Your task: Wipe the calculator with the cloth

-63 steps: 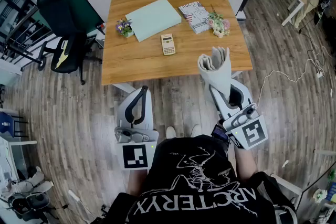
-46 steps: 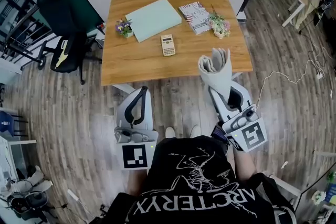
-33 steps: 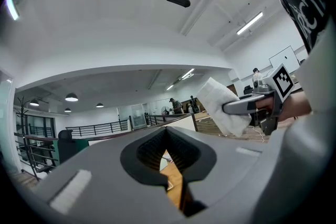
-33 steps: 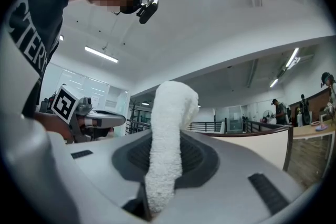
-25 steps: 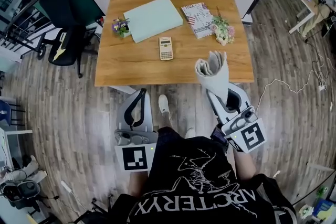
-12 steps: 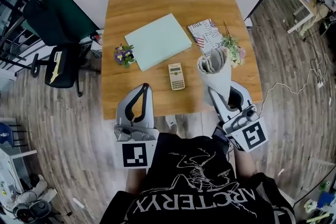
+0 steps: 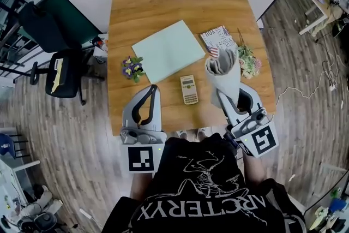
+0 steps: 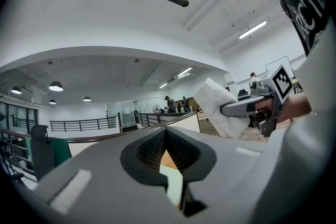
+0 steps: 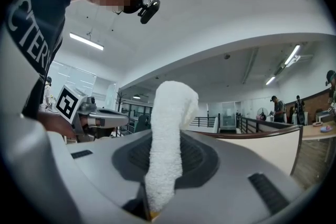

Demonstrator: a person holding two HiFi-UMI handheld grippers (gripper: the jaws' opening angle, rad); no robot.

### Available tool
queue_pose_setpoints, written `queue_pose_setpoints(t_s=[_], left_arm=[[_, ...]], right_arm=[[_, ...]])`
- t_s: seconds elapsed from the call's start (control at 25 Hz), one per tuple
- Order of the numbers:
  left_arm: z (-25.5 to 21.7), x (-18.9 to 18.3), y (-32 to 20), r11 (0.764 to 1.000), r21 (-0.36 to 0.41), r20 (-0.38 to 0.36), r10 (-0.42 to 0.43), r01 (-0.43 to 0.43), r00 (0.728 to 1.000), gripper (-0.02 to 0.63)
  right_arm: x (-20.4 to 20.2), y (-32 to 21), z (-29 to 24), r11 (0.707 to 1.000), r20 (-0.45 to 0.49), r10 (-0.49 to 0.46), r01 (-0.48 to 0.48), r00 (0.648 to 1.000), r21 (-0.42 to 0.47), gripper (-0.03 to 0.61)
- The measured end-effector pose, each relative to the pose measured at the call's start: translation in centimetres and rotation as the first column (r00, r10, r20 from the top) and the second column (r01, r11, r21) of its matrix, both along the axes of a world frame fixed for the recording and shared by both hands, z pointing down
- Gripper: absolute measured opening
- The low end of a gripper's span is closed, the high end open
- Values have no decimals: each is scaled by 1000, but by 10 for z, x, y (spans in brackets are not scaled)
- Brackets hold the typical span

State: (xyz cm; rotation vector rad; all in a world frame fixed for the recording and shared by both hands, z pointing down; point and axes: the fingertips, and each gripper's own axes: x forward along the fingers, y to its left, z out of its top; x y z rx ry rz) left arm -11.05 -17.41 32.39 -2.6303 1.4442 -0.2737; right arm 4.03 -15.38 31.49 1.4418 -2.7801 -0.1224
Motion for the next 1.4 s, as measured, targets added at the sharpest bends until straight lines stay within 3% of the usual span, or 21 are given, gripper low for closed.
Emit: queue_pose_setpoints(t_s=[0.52,0.64,0.76,0.88,1.0,1.12,1.24,1.32,1.4], left_arm=[[-8,12,-8,996,22,-7,-81,82,997,9],[-5,11,-6,995,4,1,-99,99,995,9],[-3,11,-3,993,-7,-5,-114,114,993,9],[-6,8,2,991,4,-4,-132,132,991,9],[-6,1,10,986,-10,-6,-168,168,986,9],[-3,-13,20,976,-21,1,-218,218,976,9],[-2,-29,29,963,-22,9,-269,269,963,9],[-2,-39,36,953,-23,7,-303,303,953,9],[-4,-49,43,943,-7,5,-332,332,943,9]], right_arm=[[7,-25,2,996,-34,-91,91,995,14,89],[-1,-29,25,988,-158,-153,151,976,-20,89],[-13,-37,66,977,-342,-212,195,916,-82,89],[-33,-50,107,959,-540,-269,272,797,-77,89],[-51,-59,161,927,-674,-353,340,649,-158,89],[-71,-61,225,881,-811,-415,407,413,-243,89],[-81,-61,297,820,-856,-481,442,188,-364,89],[-79,-65,344,789,-845,-527,422,93,-446,89],[-75,-71,381,775,-828,-558,386,46,-501,89]])
